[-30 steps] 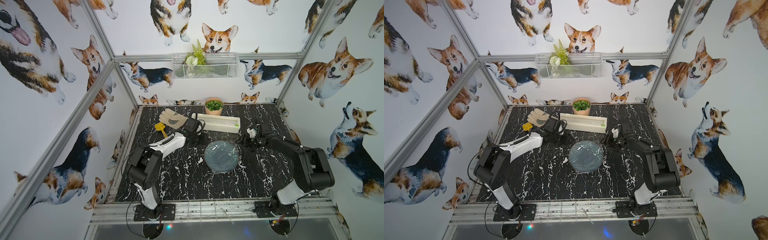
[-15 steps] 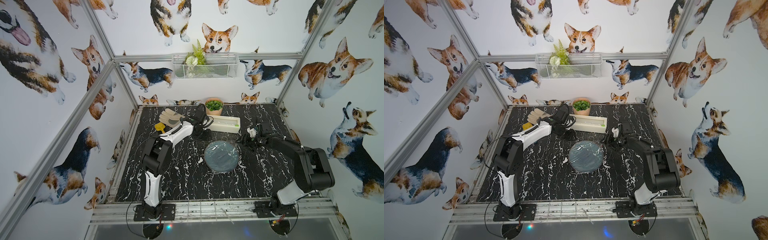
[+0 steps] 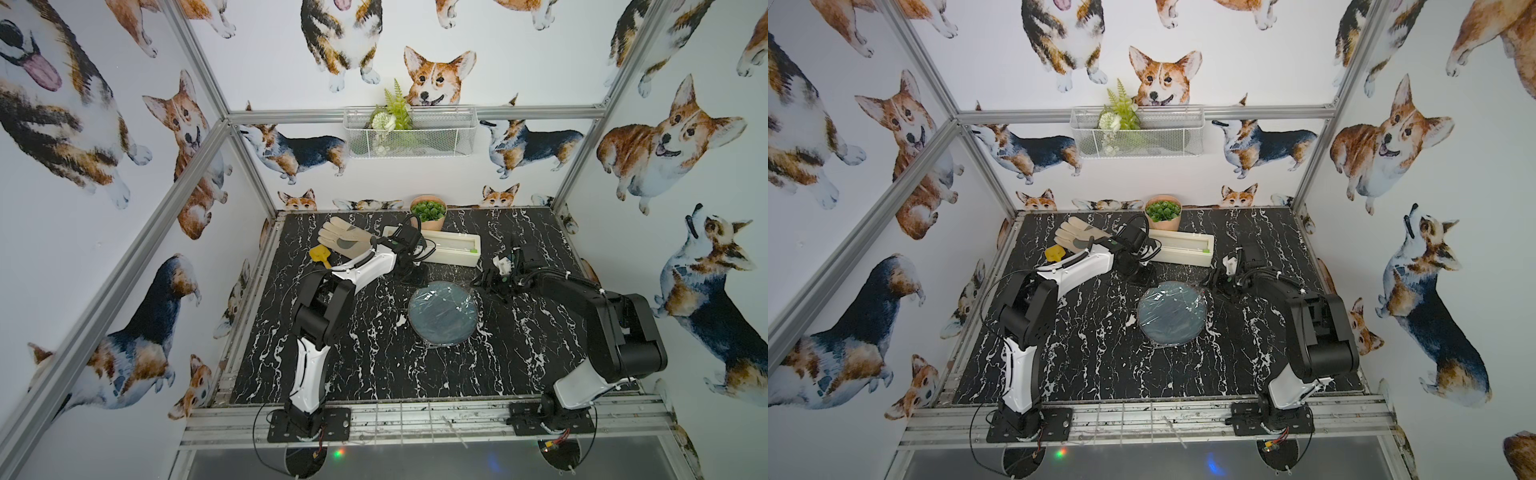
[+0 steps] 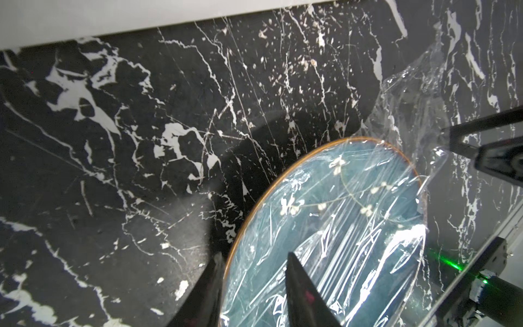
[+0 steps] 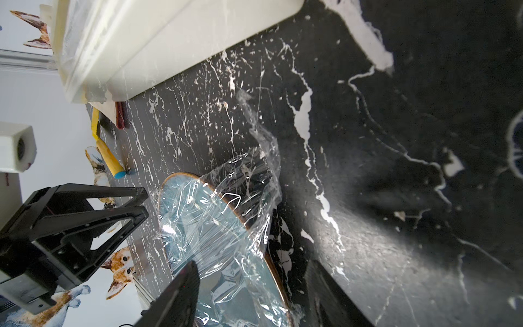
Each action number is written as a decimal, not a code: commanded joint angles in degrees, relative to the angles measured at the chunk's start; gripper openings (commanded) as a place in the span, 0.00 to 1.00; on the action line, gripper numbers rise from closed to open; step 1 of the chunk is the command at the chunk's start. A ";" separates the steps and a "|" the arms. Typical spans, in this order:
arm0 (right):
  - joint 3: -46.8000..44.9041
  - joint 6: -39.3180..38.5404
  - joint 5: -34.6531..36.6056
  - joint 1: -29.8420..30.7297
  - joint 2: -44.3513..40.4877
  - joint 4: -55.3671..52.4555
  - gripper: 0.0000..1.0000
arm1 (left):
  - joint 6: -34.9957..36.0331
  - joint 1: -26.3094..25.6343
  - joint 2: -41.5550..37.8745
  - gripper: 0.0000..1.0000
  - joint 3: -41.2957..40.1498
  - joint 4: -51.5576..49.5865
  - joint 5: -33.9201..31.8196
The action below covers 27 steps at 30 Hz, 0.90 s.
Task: Wrap the plate with plastic wrap
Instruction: Cover the plate with plastic wrap.
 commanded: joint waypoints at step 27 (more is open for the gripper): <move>0.87 -0.46 -0.01 0.02 0.29 -0.28 0.56 | 1.28 -1.49 1.12 0.00 1.81 -0.66 -4.83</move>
